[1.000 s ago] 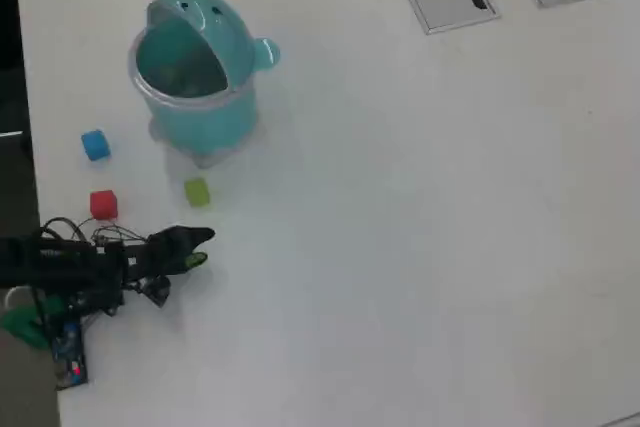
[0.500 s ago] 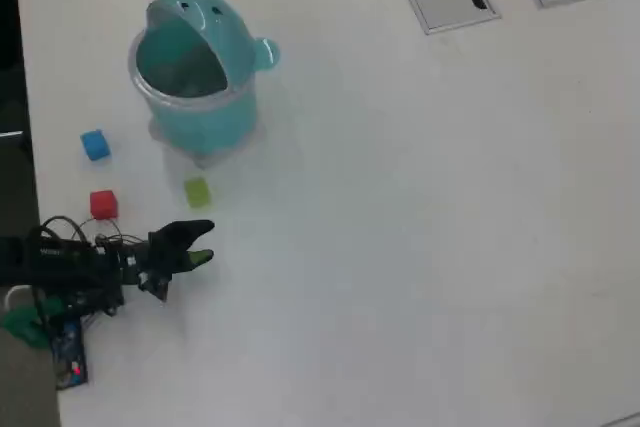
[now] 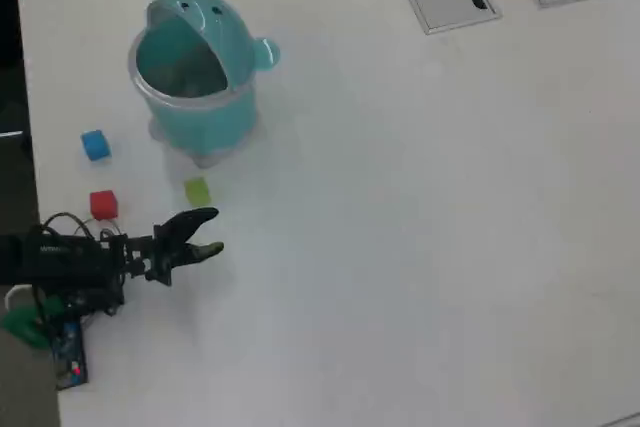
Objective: Grasp RGB lego blocks and put them in the bin one by one.
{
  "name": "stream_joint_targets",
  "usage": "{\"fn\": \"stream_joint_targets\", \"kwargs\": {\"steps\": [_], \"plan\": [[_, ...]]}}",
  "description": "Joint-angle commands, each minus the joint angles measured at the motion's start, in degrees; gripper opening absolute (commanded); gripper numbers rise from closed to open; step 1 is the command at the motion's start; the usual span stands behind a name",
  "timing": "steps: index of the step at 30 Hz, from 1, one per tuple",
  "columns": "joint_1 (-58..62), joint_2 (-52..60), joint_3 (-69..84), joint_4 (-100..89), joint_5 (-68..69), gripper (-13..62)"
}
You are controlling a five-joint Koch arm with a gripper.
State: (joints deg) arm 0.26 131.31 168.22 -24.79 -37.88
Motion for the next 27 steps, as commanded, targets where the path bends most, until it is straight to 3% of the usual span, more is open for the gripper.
{"fn": "stream_joint_targets", "kwargs": {"steps": [1,13,21,27], "plan": [[0.1,4.1,-6.1,-4.7,-0.5,32.2],[-0.2,4.2,-26.8,18.5,0.4,32.9],[-5.0,4.3,-41.0,35.8,-28.7,35.4],[-12.3,4.4,-50.6,49.3,-38.9,35.6]]}}
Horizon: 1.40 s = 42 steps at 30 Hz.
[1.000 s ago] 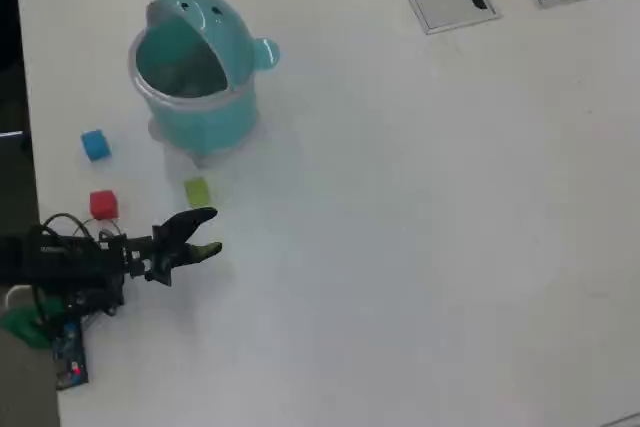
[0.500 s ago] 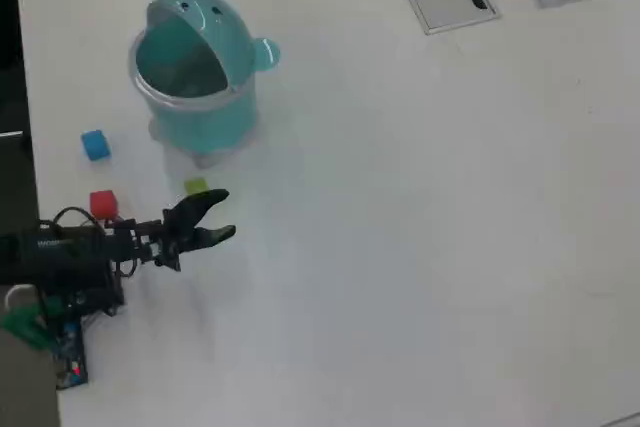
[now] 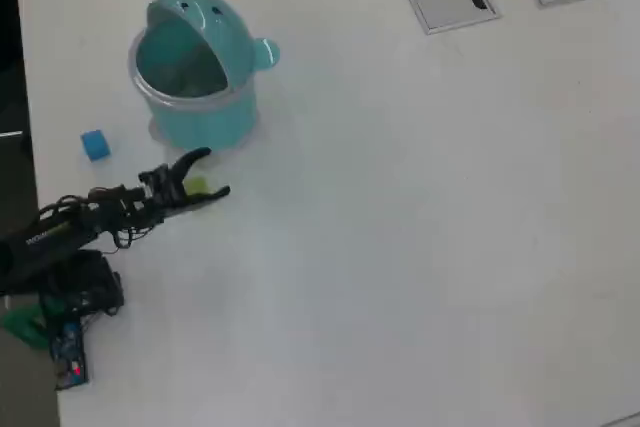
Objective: Grasp RGB lego blocks and put them in the bin one by one.
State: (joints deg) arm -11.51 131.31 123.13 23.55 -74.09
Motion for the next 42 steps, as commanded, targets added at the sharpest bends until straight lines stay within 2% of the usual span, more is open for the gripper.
{"fn": "stream_joint_targets", "kwargs": {"steps": [1,7,11,19,26,33,42], "plan": [[-2.2,4.4,-7.2,4.0,-4.0,35.5],[-9.6,4.6,-12.8,19.7,-12.5,35.6],[-18.8,4.6,-20.3,35.2,-19.2,34.8],[-22.6,4.7,-26.7,51.9,-28.1,35.2],[-32.9,4.6,-36.7,65.1,-37.0,31.8],[-36.6,4.5,-32.2,67.0,-38.3,31.9],[-46.8,4.6,-22.7,67.2,-37.7,31.9]]}}
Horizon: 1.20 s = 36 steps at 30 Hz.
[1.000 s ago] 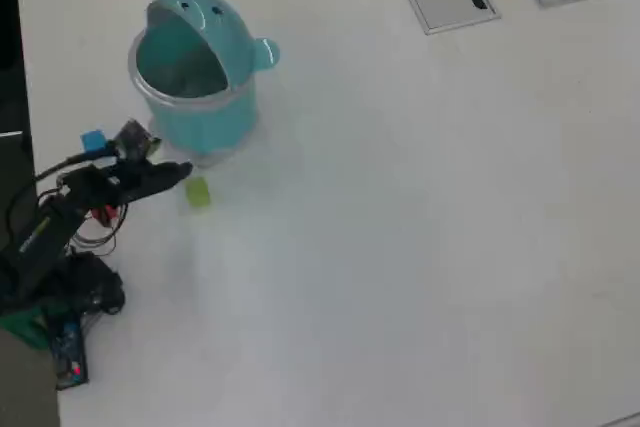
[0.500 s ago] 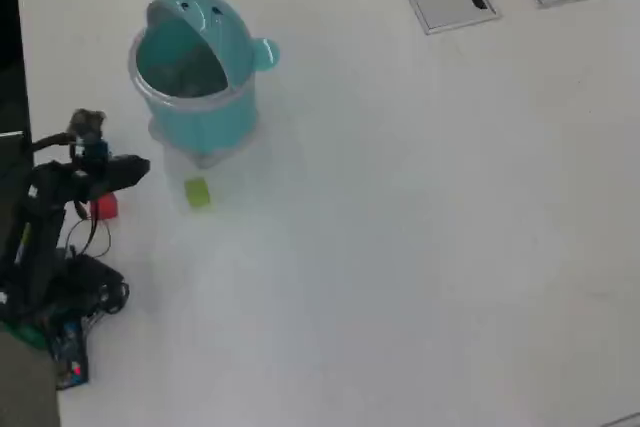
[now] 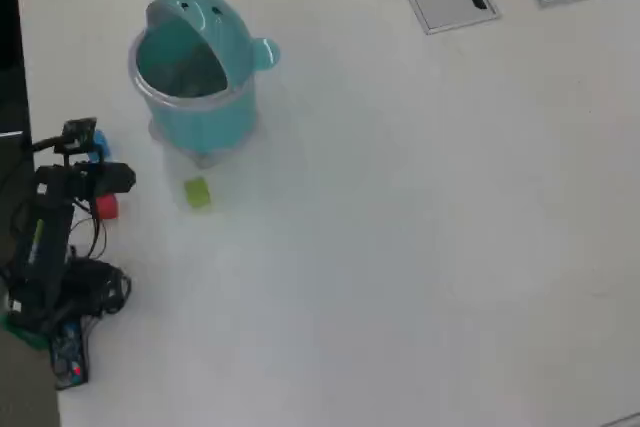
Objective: Grasp RGB lego blocks and put them in the bin one by one.
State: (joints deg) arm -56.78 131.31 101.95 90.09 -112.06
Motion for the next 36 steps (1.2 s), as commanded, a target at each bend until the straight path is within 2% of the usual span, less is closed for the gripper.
{"fn": "stream_joint_targets", "kwargs": {"steps": [1,11,20,36], "plan": [[-3.2,4.6,-0.4,0.7,0.3,31.9],[-13.7,4.4,11.5,-0.4,0.3,31.7],[-17.3,4.0,23.1,-17.7,4.0,31.7],[-20.9,3.8,33.2,-34.7,15.8,31.1]]}}
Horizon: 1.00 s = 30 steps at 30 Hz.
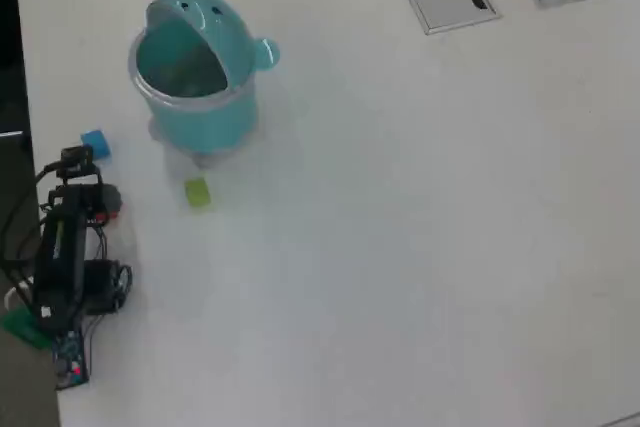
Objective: Grasp RGB lego blocks and put them in the bin one by one.
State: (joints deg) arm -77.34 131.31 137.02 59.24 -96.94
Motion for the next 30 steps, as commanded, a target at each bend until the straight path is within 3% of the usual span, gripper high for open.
{"fn": "stream_joint_targets", "kwargs": {"steps": [1,30], "plan": [[-0.5,3.8,-1.1,-4.7,0.8,31.1],[-6.5,-0.6,10.0,-24.9,5.4,29.6]]}}
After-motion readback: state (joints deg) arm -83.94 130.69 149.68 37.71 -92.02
